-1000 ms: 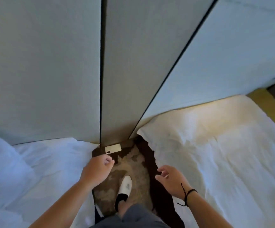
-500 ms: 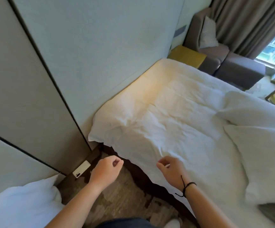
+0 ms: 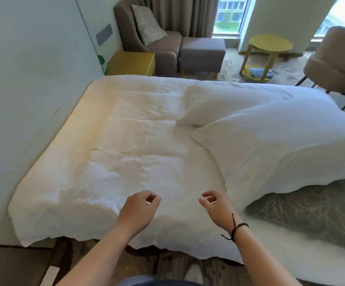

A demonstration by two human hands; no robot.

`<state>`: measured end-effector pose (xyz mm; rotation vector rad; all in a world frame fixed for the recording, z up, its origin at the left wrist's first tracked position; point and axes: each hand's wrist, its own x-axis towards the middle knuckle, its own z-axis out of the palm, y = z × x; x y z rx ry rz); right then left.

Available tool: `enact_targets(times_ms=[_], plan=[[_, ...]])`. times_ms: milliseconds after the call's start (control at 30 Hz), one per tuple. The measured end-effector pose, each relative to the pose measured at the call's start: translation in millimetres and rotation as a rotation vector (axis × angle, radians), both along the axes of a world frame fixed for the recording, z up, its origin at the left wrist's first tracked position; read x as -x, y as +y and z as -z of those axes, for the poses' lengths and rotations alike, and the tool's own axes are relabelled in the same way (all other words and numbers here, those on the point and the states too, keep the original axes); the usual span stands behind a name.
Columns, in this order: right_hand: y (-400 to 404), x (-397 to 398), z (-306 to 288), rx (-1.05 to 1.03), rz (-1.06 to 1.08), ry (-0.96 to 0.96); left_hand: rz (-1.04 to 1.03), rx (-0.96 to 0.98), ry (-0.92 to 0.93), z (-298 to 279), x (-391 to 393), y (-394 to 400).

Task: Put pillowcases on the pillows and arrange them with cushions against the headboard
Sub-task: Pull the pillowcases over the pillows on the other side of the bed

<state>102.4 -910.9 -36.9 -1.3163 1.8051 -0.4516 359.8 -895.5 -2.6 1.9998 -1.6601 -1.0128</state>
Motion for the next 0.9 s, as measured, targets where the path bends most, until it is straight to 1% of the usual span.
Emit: enact_targets(times_ms=[133, 233, 500, 633, 900], plan=[[-1, 29, 18, -0.051, 0.139, -0.039, 0.103, 0.006, 0.012, 10, 44, -40], [5, 43, 20, -0.062, 0.214, -0.039, 0.202, 0.006, 0.035, 18, 73, -65], [18, 112, -19, -0.067, 0.468, 0.094, 0.429, -0.002, 0.163, 22, 147, -124], [16, 136, -26, -0.05, 0.559, 0.131, 0.462, -0.014, 0.187, 26, 174, -136], [-16, 180, -8, -0.058, 0.639, 0.029, 0.511, -0.027, 0.09, 36, 205, -150]])
